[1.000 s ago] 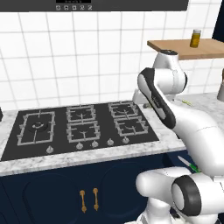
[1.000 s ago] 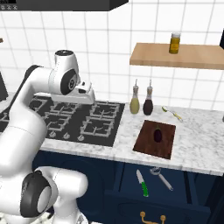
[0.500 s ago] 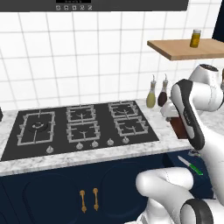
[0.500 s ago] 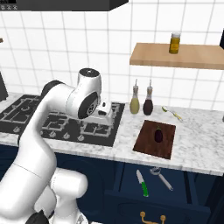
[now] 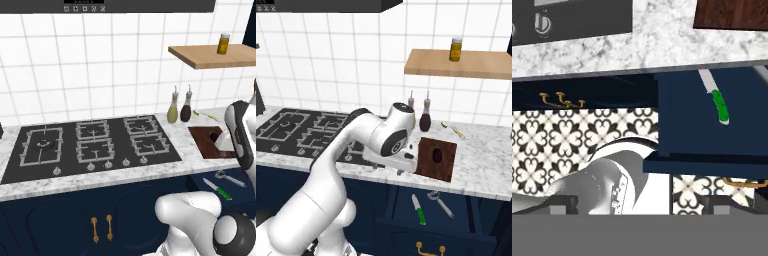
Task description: Place the appropriate cutting tool for cutting the eggplant skin on the cutting board.
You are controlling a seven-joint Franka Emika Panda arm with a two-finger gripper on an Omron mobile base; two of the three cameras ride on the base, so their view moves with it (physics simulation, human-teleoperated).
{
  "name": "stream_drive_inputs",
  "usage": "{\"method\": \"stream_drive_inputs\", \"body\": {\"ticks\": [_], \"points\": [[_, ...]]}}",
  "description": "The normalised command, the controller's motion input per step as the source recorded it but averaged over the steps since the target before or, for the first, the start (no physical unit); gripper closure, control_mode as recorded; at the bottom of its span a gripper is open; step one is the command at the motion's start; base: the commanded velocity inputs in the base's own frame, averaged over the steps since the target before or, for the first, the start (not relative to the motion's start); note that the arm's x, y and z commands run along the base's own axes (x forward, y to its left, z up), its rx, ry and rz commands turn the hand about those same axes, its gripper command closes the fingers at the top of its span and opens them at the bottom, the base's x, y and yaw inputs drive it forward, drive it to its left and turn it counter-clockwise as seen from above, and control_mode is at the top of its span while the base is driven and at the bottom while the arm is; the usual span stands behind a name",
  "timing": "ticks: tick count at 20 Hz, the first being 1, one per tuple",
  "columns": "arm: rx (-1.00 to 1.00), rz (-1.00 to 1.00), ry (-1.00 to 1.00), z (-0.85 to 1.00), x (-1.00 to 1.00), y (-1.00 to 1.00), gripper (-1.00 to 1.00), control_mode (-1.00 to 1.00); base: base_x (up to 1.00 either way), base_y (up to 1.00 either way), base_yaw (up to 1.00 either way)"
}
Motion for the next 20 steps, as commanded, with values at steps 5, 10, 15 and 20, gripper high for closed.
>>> {"method": "stream_drive_inputs", "body": {"ticks": [5, 10, 15, 20], "points": [[0.09, 0.00, 0.14, -0.47, -0.07, -1.00, -1.00, -1.00, 0.00, 0.00, 0.00], [0.08, 0.00, 0.03, -0.65, -0.02, -0.75, -1.00, -1.00, 0.00, 0.00, 0.00], [0.01, 0.00, 0.14, -0.67, 0.12, -0.30, -1.00, -1.00, 0.00, 0.00, 0.00], [0.00, 0.02, 0.04, -0.78, 0.30, -0.19, -1.00, -1.00, 0.00, 0.00, 0.00]]}}
